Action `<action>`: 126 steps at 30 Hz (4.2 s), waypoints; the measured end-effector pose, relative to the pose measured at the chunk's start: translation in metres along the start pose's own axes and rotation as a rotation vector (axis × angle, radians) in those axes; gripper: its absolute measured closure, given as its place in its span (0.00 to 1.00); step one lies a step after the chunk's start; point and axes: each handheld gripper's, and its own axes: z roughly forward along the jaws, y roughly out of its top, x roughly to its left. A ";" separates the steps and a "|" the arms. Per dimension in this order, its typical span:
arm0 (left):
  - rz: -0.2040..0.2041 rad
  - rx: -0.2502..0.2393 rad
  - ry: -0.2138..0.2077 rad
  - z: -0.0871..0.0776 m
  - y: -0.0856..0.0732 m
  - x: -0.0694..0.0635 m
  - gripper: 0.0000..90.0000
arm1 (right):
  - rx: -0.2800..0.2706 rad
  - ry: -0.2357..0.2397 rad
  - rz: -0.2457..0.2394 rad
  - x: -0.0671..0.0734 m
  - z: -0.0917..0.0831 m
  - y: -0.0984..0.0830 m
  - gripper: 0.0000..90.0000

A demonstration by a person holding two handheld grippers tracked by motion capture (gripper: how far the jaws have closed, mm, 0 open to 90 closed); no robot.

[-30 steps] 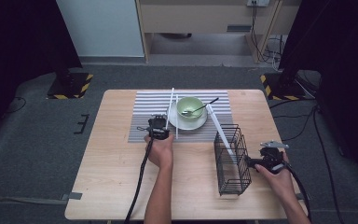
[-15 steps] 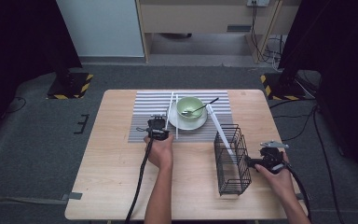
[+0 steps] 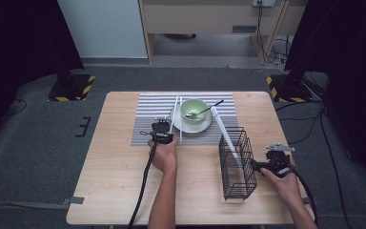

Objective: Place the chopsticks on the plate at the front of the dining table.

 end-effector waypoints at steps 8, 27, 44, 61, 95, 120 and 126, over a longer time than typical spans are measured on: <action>0.002 -0.005 -0.006 0.001 0.000 -0.003 0.95 | 0.000 0.000 -0.001 0.000 0.000 0.000 0.02; -0.001 -0.006 -0.023 -0.001 0.000 -0.007 0.93 | 0.001 -0.001 0.002 0.000 0.000 0.000 0.02; 0.007 -0.004 -0.034 -0.002 -0.001 -0.010 0.93 | 0.001 -0.002 0.003 0.000 0.001 0.001 0.02; 0.017 -0.008 -0.040 -0.002 -0.002 -0.013 0.94 | 0.001 -0.003 0.004 0.000 0.001 0.001 0.02; 0.029 -0.010 -0.051 -0.003 -0.004 -0.016 0.93 | 0.000 -0.004 0.007 0.001 0.001 0.001 0.02; 0.027 -0.024 -0.078 -0.006 -0.004 -0.020 0.91 | 0.000 -0.004 0.007 0.001 0.001 0.001 0.02; 0.029 -0.042 -0.080 -0.011 -0.005 -0.020 0.85 | 0.000 -0.004 0.006 0.001 0.001 0.001 0.02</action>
